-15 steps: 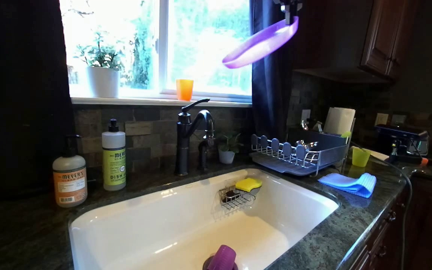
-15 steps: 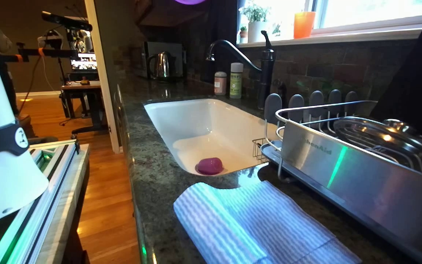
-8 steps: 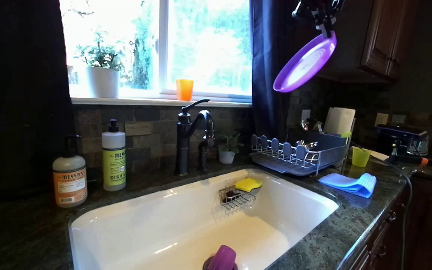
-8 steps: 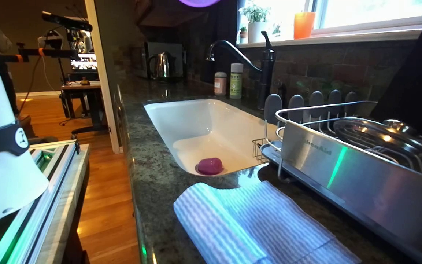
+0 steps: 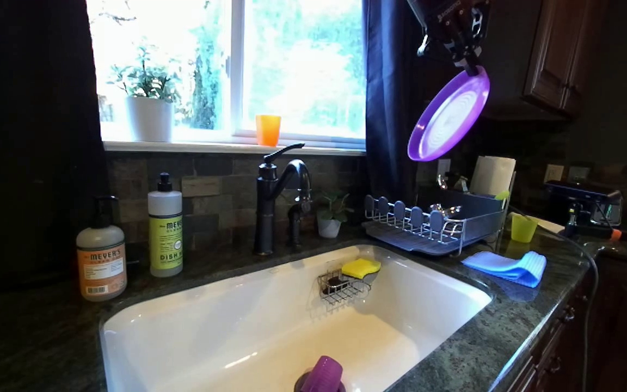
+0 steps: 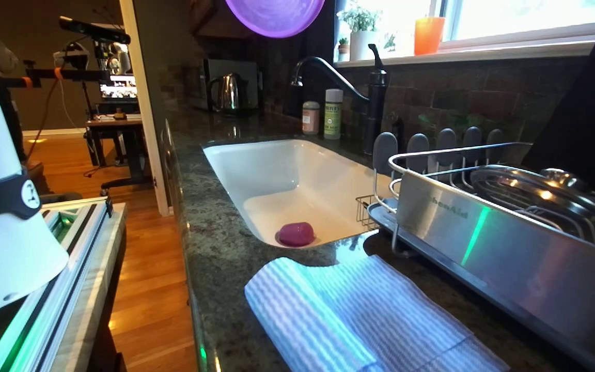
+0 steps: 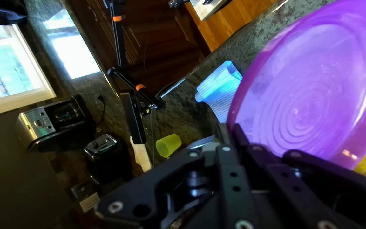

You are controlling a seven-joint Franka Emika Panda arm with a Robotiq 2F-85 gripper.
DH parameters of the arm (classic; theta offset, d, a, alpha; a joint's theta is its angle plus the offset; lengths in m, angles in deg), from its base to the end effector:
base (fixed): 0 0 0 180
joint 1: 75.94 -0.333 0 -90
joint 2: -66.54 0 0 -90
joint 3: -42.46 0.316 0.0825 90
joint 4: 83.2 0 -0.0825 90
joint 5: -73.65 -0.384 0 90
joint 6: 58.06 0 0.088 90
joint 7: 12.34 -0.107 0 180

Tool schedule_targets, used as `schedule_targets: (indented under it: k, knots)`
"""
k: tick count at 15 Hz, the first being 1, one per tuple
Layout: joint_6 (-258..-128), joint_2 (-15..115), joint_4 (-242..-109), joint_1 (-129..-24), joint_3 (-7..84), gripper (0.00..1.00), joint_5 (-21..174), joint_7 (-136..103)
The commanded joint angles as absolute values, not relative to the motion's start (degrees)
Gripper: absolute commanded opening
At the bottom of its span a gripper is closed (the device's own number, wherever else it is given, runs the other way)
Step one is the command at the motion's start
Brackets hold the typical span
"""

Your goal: Put the purple plate on the dishrack.

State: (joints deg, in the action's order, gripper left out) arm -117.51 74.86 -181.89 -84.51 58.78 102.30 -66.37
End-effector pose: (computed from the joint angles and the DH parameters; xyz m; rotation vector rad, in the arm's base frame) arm 0.4247 0.1360 0.6173 2.2651 -0.7757 -0.0952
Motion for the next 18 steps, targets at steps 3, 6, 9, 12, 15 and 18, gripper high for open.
schedule_targets:
  k: [3, 6, 9, 12, 15, 18]
  knots:
    - [-114.35, 75.03, -184.96, -84.51, 56.78, 0.01, 113.01, -58.37]
    - [-119.82, 75.32, -189.18, -84.86, 55.34, 0.01, 119.49, -49.46]
    - [-127.94, 76.01, -193.64, -84.43, 53.66, 0.01, 124.19, -42.39]
    - [-135.37, 76.08, -196.74, -83.11, 51.22, 0.01, 125.01, -40.48]
    - [-138.78, 76.66, -199.77, -81.52, 49.05, 0.01, 127.34, -38.27]
    - [-139.09, 75.09, -200.04, -80.04, 47.37, 0.01, 127.97, -38.63]
